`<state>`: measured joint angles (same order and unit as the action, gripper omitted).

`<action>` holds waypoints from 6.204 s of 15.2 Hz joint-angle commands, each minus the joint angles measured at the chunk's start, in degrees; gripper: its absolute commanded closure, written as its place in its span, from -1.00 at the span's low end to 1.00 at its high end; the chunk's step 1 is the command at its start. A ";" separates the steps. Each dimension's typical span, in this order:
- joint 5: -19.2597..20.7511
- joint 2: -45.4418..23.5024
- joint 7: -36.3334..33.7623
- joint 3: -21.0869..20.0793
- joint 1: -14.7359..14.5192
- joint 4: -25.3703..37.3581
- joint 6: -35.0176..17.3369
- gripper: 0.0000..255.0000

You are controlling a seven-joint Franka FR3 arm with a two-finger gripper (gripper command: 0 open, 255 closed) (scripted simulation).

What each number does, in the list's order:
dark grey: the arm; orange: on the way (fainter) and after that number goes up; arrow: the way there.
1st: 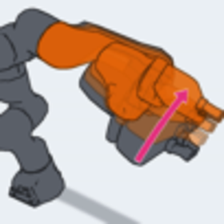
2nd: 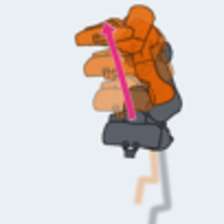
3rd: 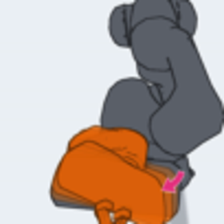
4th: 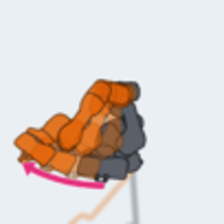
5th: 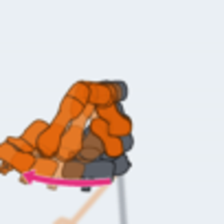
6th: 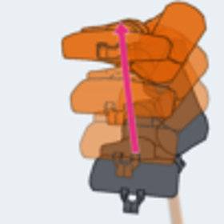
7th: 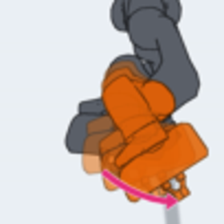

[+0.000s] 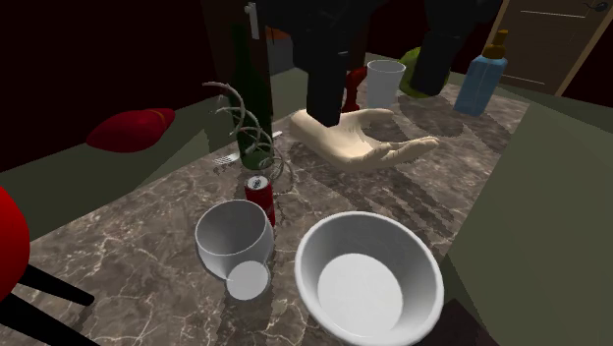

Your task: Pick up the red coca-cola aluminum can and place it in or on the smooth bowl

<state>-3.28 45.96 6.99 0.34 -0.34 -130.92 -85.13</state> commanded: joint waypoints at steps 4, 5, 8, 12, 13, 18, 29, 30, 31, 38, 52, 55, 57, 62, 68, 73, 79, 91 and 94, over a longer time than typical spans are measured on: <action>-0.34 -3.60 -0.98 -0.98 0.00 -2.11 -5.72 -1.00; -0.44 -4.94 -1.31 -1.30 0.01 -2.65 -7.62 -1.00; -0.64 -9.40 -2.30 -2.23 0.02 -3.80 -13.24 -1.00; -0.71 -16.22 -3.69 -3.38 0.07 -4.20 -20.46 -1.00; -0.68 -18.06 -4.05 -3.66 0.09 -4.09 -22.19 -1.00; -0.16 -27.90 -5.99 -4.92 0.28 -2.34 -30.26 -1.00; 1.77 -43.81 -9.18 -6.12 0.42 1.59 -42.11 -1.00; 1.81 -44.22 -9.21 -6.13 0.41 1.23 -42.88 -1.00; 1.85 -44.65 -9.24 -6.14 0.40 0.88 -43.66 -1.00; 1.92 -45.34 -9.30 -6.16 0.39 0.36 -44.87 -1.00; 1.83 -44.46 -9.25 -6.14 0.39 1.02 -43.33 1.00; 1.73 -43.25 -9.20 -6.12 0.41 2.13 -41.01 1.00; 1.67 -42.51 -9.17 -6.10 0.41 2.93 -39.47 1.00; 1.55 -40.85 -9.11 -6.05 0.43 5.13 -35.62 1.00; 1.46 -39.27 -9.08 -5.98 0.46 8.17 -31.01 1.00; 1.42 -38.30 -9.09 -5.92 0.48 11.03 -27.17 1.00; 1.40 -37.55 -9.12 -5.86 0.51 14.72 -22.75 1.00; 2.10 -11.40 -1.86 -0.65 2.90 -5.59 -16.74 1.00; 3.16 -4.90 0.02 0.97 3.76 -9.13 -13.75 1.00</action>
<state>-0.44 38.89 6.42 0.83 3.17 -138.91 -99.93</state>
